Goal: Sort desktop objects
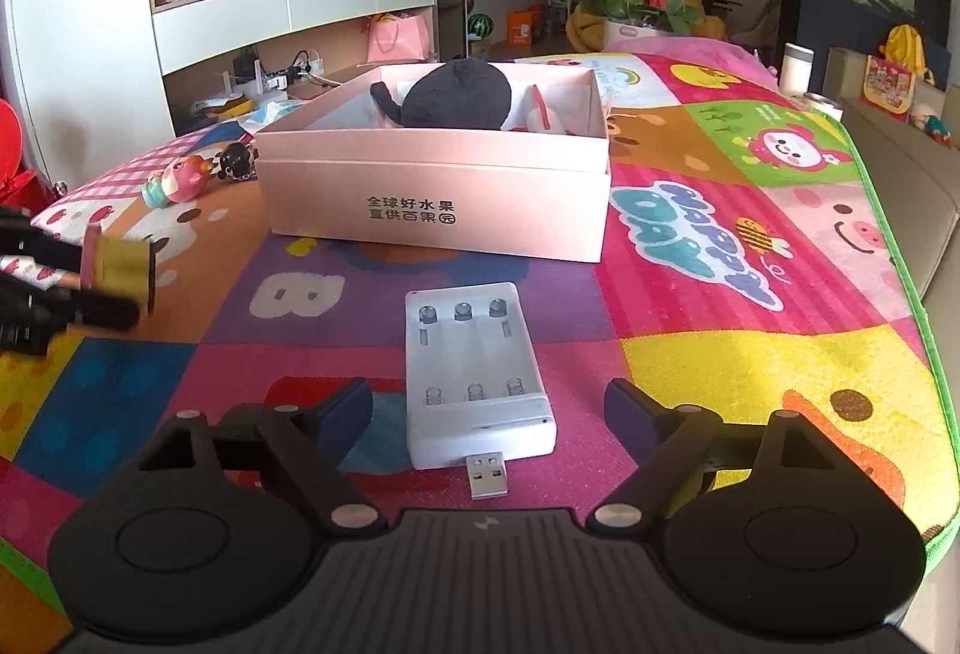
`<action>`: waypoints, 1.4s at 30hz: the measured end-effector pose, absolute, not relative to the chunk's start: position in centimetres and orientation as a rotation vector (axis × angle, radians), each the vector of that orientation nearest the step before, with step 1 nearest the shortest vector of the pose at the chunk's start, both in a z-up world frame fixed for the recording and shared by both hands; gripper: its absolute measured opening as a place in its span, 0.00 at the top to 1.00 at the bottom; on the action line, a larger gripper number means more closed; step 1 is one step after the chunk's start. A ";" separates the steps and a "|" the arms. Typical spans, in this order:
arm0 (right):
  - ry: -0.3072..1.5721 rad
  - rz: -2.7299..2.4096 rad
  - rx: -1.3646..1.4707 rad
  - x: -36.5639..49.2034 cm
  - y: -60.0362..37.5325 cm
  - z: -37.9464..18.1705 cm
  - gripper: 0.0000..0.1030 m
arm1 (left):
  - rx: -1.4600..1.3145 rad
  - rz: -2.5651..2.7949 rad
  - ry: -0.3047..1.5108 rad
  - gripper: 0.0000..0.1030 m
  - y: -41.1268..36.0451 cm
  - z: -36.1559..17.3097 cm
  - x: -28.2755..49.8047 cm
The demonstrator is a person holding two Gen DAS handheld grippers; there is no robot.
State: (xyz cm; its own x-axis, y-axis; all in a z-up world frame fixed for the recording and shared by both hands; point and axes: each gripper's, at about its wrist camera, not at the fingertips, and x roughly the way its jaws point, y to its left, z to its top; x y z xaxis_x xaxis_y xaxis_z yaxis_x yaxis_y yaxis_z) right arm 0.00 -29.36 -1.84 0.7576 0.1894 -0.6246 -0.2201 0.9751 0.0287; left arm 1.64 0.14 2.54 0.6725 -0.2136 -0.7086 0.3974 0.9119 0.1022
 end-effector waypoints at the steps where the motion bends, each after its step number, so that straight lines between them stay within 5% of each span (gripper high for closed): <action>1: 0.676 0.221 -0.046 0.0 -29.4 -1.9 0.15 | 0.257 -0.356 0.750 0.41 -0.3 2.6 1.3; 4: 0.678 0.217 -0.048 0.0 -29.3 -1.9 0.13 | 0.236 -0.390 0.726 0.39 -1.0 3.1 1.1; 10: 0.684 0.205 -0.042 0.2 -29.4 -2.0 0.09 | 0.200 -0.408 0.691 0.10 -1.1 3.6 0.6; 15: 0.631 0.202 -0.069 -0.5 -28.9 -0.7 0.09 | 0.089 -0.300 0.681 0.01 2.4 4.0 -0.5; 22: 0.547 0.535 -0.086 -2.0 -23.6 4.3 0.10 | -0.146 -0.090 0.594 0.00 8.1 5.4 -0.5; 29: 0.616 0.695 -0.169 -2.0 -17.5 3.3 0.23 | -0.207 -0.053 0.541 0.00 10.5 5.7 -1.5; 36: 0.857 0.694 -0.015 2.8 -17.8 1.9 0.23 | -0.267 -0.037 0.571 0.00 12.0 4.3 -2.1; 40: 0.971 0.734 -0.009 3.9 -17.5 1.4 0.47 | -0.272 -0.048 0.573 0.00 12.0 3.9 -1.6; 42: 0.938 0.737 -0.055 3.4 -17.3 1.7 0.47 | -0.273 -0.053 0.574 0.00 11.9 3.8 -1.4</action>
